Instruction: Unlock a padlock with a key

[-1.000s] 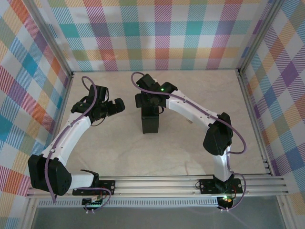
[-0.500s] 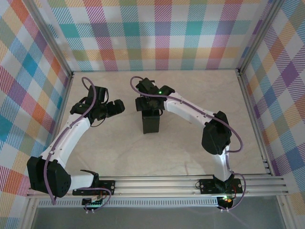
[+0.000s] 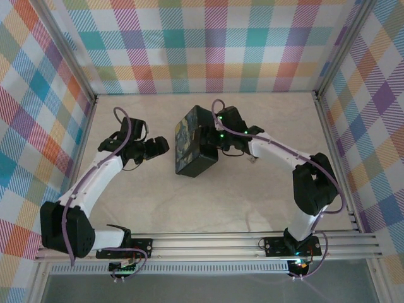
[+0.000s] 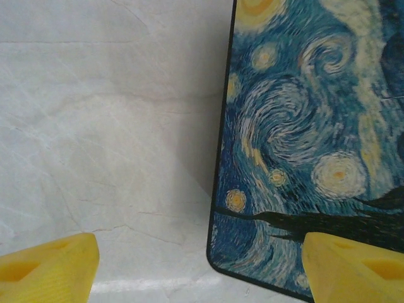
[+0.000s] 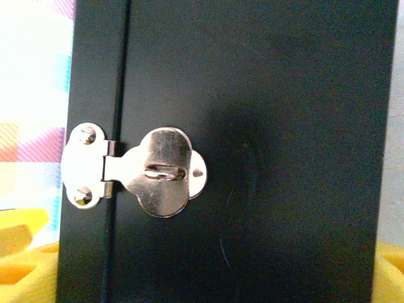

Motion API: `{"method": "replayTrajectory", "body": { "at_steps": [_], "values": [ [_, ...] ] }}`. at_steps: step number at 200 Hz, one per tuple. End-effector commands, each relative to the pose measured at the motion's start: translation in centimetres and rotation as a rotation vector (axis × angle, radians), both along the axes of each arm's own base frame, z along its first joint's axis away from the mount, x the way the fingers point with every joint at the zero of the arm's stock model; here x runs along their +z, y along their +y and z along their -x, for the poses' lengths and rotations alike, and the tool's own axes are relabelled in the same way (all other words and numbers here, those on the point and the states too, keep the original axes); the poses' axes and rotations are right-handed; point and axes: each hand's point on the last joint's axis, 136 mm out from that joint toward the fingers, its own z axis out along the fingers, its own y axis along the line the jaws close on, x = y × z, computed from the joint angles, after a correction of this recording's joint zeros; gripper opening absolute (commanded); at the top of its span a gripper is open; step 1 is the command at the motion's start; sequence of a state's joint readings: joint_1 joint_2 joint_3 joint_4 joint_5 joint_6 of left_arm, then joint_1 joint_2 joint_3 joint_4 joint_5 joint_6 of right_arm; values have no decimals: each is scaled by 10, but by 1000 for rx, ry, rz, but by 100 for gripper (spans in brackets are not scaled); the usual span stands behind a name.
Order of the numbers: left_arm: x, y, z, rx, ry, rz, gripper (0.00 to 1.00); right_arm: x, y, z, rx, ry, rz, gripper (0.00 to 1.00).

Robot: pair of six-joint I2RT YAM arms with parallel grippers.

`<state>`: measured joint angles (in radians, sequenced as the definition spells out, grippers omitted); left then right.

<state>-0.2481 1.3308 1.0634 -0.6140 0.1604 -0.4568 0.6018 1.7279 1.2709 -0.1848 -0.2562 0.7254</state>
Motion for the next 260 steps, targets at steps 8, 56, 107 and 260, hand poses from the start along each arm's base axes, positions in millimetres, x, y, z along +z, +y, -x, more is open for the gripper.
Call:
{"method": "replayTrajectory", "body": {
  "at_steps": [8, 56, 107, 260],
  "values": [
    [1, -18, -32, -6, -18, 4, 84, 12, 18, 11, 102, 41, -232, 83],
    [-10, -36, -73, 2, -15, -122, 84, -13, 4, 0, 112, 72, -276, 86],
    [-39, -25, -89, 78, 23, -238, 85, -35, -3, -8, 138, 104, -237, 90],
    [-43, -37, -105, 47, 13, -207, 87, -56, -49, -25, 91, 86, 76, 100]
  ]
}}
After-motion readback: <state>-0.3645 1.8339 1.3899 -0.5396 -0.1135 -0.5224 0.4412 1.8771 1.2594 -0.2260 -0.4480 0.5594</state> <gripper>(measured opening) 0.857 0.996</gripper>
